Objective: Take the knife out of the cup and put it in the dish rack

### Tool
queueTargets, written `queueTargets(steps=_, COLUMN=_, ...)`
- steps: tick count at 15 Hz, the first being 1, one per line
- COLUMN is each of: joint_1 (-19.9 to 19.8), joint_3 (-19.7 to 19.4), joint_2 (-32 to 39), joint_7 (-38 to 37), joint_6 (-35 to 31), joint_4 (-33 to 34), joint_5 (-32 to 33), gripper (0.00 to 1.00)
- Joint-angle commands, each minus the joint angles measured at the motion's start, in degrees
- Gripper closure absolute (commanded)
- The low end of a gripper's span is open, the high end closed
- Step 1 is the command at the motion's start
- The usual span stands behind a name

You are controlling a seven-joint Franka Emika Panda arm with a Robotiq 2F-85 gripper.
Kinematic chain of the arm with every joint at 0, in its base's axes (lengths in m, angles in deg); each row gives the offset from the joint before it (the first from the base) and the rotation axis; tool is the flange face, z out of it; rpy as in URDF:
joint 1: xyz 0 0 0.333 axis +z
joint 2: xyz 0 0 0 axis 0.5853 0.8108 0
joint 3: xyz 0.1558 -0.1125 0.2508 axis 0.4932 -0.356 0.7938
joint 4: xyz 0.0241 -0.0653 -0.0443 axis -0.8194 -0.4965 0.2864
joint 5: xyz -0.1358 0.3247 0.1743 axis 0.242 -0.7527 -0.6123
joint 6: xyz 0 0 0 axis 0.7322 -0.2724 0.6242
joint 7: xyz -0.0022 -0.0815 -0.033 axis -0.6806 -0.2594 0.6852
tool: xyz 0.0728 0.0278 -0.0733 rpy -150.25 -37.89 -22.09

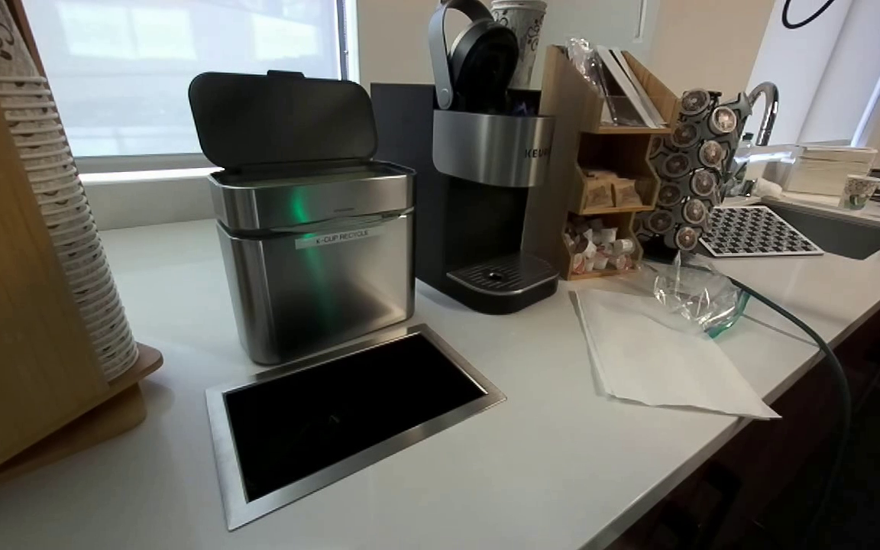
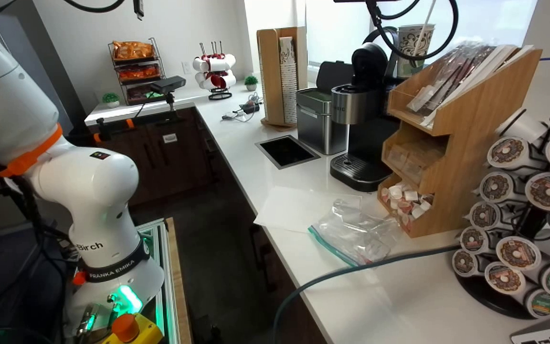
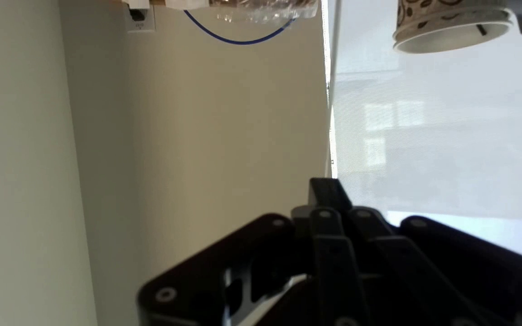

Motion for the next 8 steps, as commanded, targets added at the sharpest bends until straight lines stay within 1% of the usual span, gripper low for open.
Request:
queueTargets(steps=1, joint_1=5.0, joint_3=-5.2, joint_2=0.2, joint_7=1.5, joint_6=0.0, joint_4=2.1, joint_5=-3.1, gripper=1.0)
queueTargets(steps=5, joint_1=10.5, joint_3=-10.6, joint_2=-0.1, joint_7=2.2, joint_6=0.4, joint_4=2.8, joint_5=-3.7, gripper=1.0)
queueTargets(steps=8, joint_1=13.7, joint_3=-14.6, joint_2=0.6, joint_7=1.3, joint_6=0.2, joint_4=2.9, joint_5=-3.2, gripper=1.0)
